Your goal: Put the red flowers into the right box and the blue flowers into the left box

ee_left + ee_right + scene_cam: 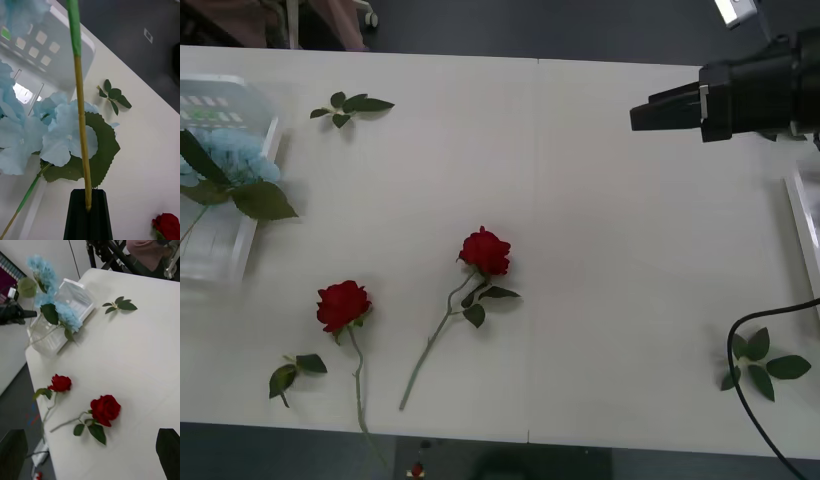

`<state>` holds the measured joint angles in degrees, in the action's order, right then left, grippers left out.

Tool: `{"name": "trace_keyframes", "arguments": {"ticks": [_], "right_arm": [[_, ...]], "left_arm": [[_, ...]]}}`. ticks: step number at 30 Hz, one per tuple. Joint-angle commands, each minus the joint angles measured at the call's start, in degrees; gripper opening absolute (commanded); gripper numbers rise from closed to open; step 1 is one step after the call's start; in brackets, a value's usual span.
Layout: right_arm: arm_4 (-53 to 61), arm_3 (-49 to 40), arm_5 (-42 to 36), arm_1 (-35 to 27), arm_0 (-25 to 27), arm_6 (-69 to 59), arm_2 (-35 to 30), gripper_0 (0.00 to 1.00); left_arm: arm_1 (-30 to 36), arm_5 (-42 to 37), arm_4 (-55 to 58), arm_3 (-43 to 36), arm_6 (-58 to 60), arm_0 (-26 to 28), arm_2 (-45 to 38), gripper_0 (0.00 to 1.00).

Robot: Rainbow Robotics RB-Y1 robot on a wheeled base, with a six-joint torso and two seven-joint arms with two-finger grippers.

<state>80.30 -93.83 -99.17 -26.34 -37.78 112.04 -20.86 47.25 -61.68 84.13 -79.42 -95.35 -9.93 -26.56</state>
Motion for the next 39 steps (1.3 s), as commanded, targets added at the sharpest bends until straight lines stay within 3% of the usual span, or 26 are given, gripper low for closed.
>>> {"name": "trace_keyframes", "arguments": {"ticks": [1, 6, 8, 10, 14, 22, 29, 32, 39], "right_arm": [[-2.3, -1.1, -4.0, -1.6, -1.0, 5.6, -2.5, 1.00], [-3.0, 5.1, -7.2, -3.9, -1.0, 15.1, -4.1, 1.00], [-3.0, 7.6, -7.2, -4.8, -1.0, 18.7, -4.3, 1.00], [-3.0, 10.4, -7.2, -5.8, -1.0, 22.9, -4.3, 1.00], [-3.0, 13.4, -6.5, -7.1, -1.1, 30.1, -4.4, 1.00], [-3.6, 14.2, -4.0, -7.8, -1.0, 43.0, -4.5, 1.00], [-3.6, 14.2, -3.0, -7.8, -1.0, 43.0, -4.1, 1.00], [-3.7, 14.2, -2.9, -7.4, -0.5, 43.0, -3.9, 1.00], [-3.6, 14.2, -2.8, -7.3, -0.5, 43.0, -3.9, 1.00]], "left_arm": [[2.8, 0.5, -0.5, 0.1, -2.1, -1.6, 0.3, 0.00], [2.8, 2.0, -0.7, 0.1, -2.2, -1.8, 2.2, 0.00], [2.8, 2.1, -0.9, 0.1, -2.2, -1.8, 2.2, 0.05], [2.8, 2.1, -1.3, 0.1, -2.2, -1.8, 2.1, 0.20], [2.8, 2.2, -1.5, 0.1, -2.2, -1.8, 1.9, 0.39], [2.9, 2.1, 0.2, 0.1, -2.0, -1.7, 1.0, 0.58], [6.8, -1.6, 8.2, -1.1, -1.8, -0.9, 0.0, 0.82], [7.1, -4.7, 10.1, -6.4, -1.6, 2.8, -3.9, 0.90], [7.1, -4.6, 14.5, -18.9, 3.2, 11.1, -7.1, 1.00]]}}
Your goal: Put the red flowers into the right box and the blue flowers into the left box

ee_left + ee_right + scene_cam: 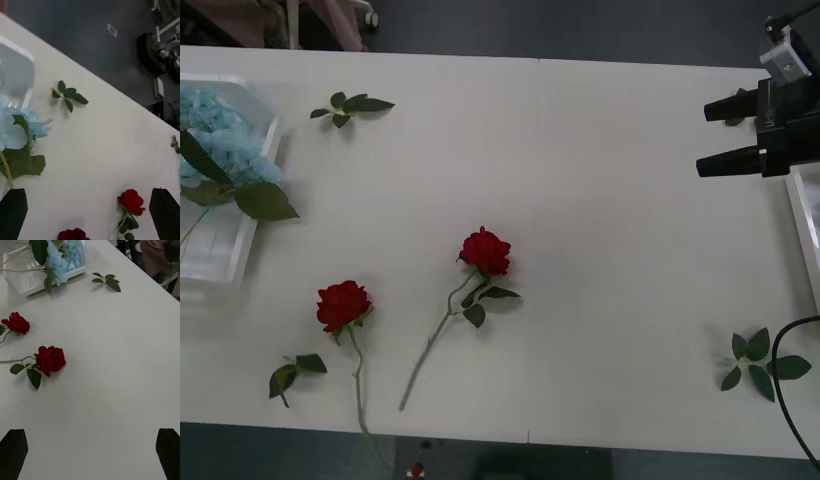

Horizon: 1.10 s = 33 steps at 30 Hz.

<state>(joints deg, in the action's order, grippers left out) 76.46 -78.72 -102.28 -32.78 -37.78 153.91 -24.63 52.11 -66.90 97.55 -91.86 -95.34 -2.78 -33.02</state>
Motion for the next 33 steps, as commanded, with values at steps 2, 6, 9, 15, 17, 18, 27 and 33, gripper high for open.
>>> {"name": "trace_keyframes", "arguments": {"ticks": [2, 6, 9, 15, 17, 18, 27, 33], "right_arm": [[0.3, -0.9, 0.3, -0.9, -0.5, 1.1, -0.2, 1.00], [0.3, -0.9, 0.3, -0.9, -0.5, 1.1, -0.2, 1.00], [0.3, -0.9, 0.3, -0.9, -0.5, 1.1, -0.2, 1.00], [0.3, -0.9, 0.3, -0.9, -0.5, 1.1, -0.2, 1.00], [0.3, -0.9, 0.3, -0.9, -0.5, 1.1, -0.2, 1.00], [0.3, -0.9, 0.3, -0.9, -0.5, 1.1, -0.2, 1.00], [0.3, -0.9, 0.3, -0.9, -0.5, 1.1, -0.2, 1.00], [0.3, -0.9, 0.3, -0.9, -0.5, 1.1, -0.2, 1.00]], "left_arm": [[2.1, 1.2, -0.1, -9.2, 4.9, 4.6, 0.0, 1.00], [1.2, 1.3, -5.4, -15.2, 6.8, 4.7, 2.7, 1.00], [-1.2, 1.3, -10.4, -19.5, 7.4, 4.7, 6.0, 1.00], [-8.0, 1.2, -21.0, -26.8, 8.8, 5.3, 13.9, 1.00], [-10.2, 1.2, -24.3, -28.9, 9.6, 6.8, 16.2, 1.00], [-10.7, 1.2, -25.2, -29.5, 10.4, 7.4, 16.9, 1.00], [-13.3, 1.1, -36.5, -35.9, 21.0, 15.2, 23.3, 1.00], [-13.4, -2.7, -36.4, -36.5, 24.9, 17.8, 23.7, 1.00]]}}
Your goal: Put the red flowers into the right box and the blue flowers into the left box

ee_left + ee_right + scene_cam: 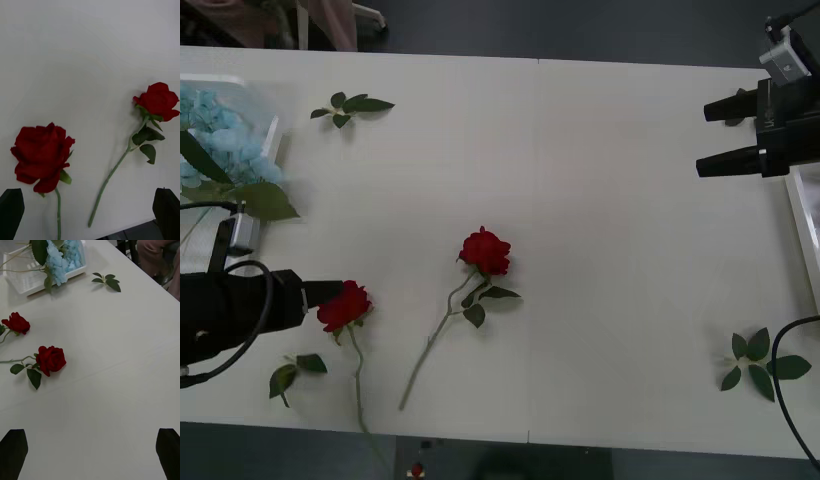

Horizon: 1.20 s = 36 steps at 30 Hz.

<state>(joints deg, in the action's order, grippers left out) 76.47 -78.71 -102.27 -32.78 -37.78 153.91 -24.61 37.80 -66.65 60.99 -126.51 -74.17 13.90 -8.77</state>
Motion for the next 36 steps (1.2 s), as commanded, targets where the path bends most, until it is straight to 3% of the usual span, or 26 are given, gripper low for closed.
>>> {"name": "trace_keyframes", "arguments": {"ticks": [1, 7, 22, 36], "right_arm": [[0.3, -0.9, 0.3, -0.9, -0.5, 1.1, -0.2, 1.00], [0.3, -0.9, 0.3, -0.9, -0.5, 1.1, -0.2, 1.00], [0.3, -0.9, 0.3, -0.9, -0.5, 1.1, -0.2, 1.00], [0.3, -0.9, 0.3, -0.9, -0.5, 1.1, -0.2, 1.00]], "left_arm": [[0.9, -3.8, 0.2, -1.8, 3.9, 1.1, -0.5, 1.00], [0.5, -6.0, -1.7, -1.8, 5.5, 0.9, 2.8, 1.00], [0.4, -6.0, -15.0, -0.6, 22.2, 0.1, 14.2, 1.00], [0.6, -6.7, -18.7, 9.7, 22.2, -9.1, 21.9, 1.00]]}}
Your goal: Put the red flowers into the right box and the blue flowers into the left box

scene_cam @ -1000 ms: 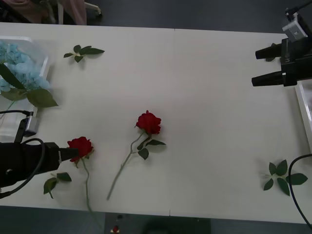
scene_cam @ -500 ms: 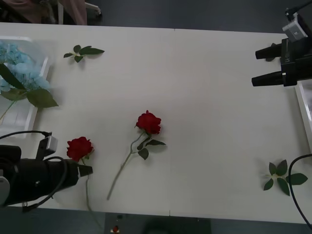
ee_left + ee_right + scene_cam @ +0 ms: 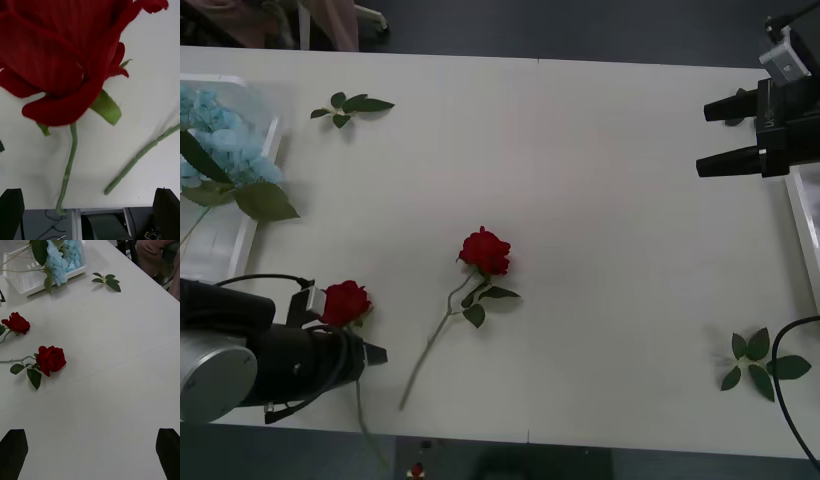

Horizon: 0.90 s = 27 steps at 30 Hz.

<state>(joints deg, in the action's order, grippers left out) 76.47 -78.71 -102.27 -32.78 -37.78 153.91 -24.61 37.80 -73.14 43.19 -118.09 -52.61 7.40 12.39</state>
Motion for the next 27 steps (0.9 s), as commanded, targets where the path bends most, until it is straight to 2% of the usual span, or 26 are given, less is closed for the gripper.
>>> {"name": "trace_keyframes", "arguments": {"ticks": [1, 16, 27], "right_arm": [[0.3, -0.9, 0.3, -0.9, -0.5, 1.1, -0.2, 1.00], [0.3, -0.9, 0.3, -0.9, -0.5, 1.1, -0.2, 1.00], [0.3, -0.9, 0.3, -0.9, -0.5, 1.1, -0.2, 1.00]], "left_arm": [[0.5, -0.2, -1.1, 2.2, 0.7, -3.3, 1.1, 1.00], [-0.3, 0.1, -2.8, 12.0, 0.7, -10.6, 6.5, 1.00], [-0.3, 0.1, -5.4, 12.3, -0.2, -11.9, 8.0, 1.00]]}}
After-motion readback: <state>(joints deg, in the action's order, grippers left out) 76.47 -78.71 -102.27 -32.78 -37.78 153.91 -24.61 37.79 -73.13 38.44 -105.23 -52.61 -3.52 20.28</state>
